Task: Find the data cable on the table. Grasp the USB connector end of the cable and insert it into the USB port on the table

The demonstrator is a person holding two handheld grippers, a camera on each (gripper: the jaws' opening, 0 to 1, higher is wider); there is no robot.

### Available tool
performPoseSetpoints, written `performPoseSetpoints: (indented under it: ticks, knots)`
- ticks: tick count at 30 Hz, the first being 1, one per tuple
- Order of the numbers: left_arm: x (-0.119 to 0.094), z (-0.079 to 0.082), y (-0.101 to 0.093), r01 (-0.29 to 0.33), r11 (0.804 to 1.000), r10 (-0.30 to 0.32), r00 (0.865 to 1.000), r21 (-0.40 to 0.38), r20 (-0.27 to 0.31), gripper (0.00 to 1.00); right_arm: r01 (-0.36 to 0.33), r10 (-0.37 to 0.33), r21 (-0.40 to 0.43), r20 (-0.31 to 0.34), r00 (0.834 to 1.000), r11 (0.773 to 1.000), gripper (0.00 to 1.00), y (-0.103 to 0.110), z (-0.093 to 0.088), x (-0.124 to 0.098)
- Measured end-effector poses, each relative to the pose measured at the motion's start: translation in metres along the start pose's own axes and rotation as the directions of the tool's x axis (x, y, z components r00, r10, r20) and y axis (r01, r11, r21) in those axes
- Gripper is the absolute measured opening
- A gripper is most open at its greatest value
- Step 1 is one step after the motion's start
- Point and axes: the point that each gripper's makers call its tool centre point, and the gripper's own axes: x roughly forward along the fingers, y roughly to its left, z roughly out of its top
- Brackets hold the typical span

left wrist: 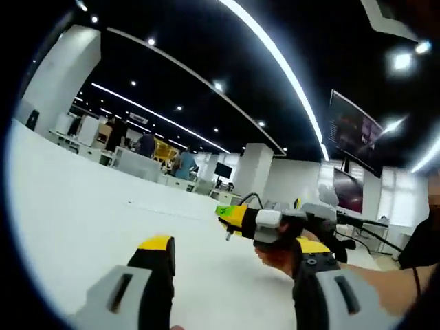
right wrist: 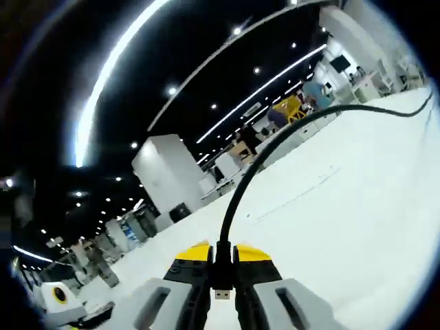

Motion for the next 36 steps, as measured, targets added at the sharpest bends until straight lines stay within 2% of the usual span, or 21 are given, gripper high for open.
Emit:
performPoseSetpoints:
  ticks: [2, 4, 7, 10, 12, 14, 17, 21, 28, 32, 33, 36]
  knots:
    - [-0.001, 0.002, 0.003, -0.012, 1.000, 0.012, 1.000, 0.010, 0.008, 0.70, 0.064, -0.062, -0.053, 0.043, 0.997, 0.997, 0.13, -0.008, 0.007, 0.005]
    - [-0.002, 0.003, 0.007, -0.033, 0.999, 0.033, 0.999, 0.018, 0.015, 0.71, 0.113, -0.109, -0.070, 0.062, 0.992, 0.991, 0.12, -0.016, 0.009, 0.011]
    - [-0.003, 0.005, 0.016, -0.063, 0.998, 0.063, 0.998, 0.004, 0.023, 0.72, 0.218, -0.209, -0.100, 0.095, 0.973, 0.971, 0.12, -0.044, 0.015, 0.030]
    - [-0.005, 0.008, 0.023, -0.093, 0.996, 0.093, 0.995, -0.006, 0.035, 0.72, 0.281, -0.269, -0.119, 0.103, 0.957, 0.952, 0.12, -0.063, 0.019, 0.053]
    - [-0.006, 0.011, 0.031, -0.132, 0.991, 0.132, 0.990, 0.001, 0.050, 0.72, 0.300, -0.286, -0.134, 0.115, 0.951, 0.945, 0.12, -0.067, 0.021, 0.064]
    - [-0.008, 0.012, 0.037, -0.163, 0.987, 0.162, 0.985, 0.014, 0.053, 0.72, 0.334, -0.319, -0.151, 0.118, 0.940, 0.930, 0.13, -0.084, 0.028, 0.085]
    - [-0.010, 0.010, 0.042, -0.196, 0.980, 0.195, 0.980, 0.021, 0.047, 0.72, 0.358, -0.344, -0.142, 0.115, 0.932, 0.923, 0.13, -0.105, 0.037, 0.108]
    - [-0.009, 0.006, 0.043, -0.201, 0.980, 0.200, 0.979, 0.008, 0.036, 0.72, 0.376, -0.372, -0.101, 0.054, 0.927, 0.921, 0.12, -0.120, 0.030, 0.124]
    - [-0.008, -0.002, 0.038, -0.186, 0.982, 0.187, 0.982, 0.035, 0.001, 0.71, 0.396, -0.386, -0.139, 0.093, 0.918, 0.908, 0.12, -0.154, 0.054, 0.159]
    - [-0.008, -0.002, 0.041, -0.197, 0.980, 0.197, 0.980, 0.026, 0.002, 0.70, 0.393, -0.381, -0.138, 0.104, 0.919, 0.909, 0.12, -0.158, 0.056, 0.162]
    - [-0.008, -0.003, 0.041, -0.198, 0.980, 0.198, 0.980, 0.024, 0.002, 0.70, 0.389, -0.378, -0.132, 0.100, 0.920, 0.912, 0.12, -0.164, 0.060, 0.170]
    - [-0.007, -0.004, 0.040, -0.194, 0.980, 0.195, 0.981, 0.032, -0.005, 0.70, 0.399, -0.390, -0.139, 0.088, 0.917, 0.906, 0.12, -0.170, 0.060, 0.176]
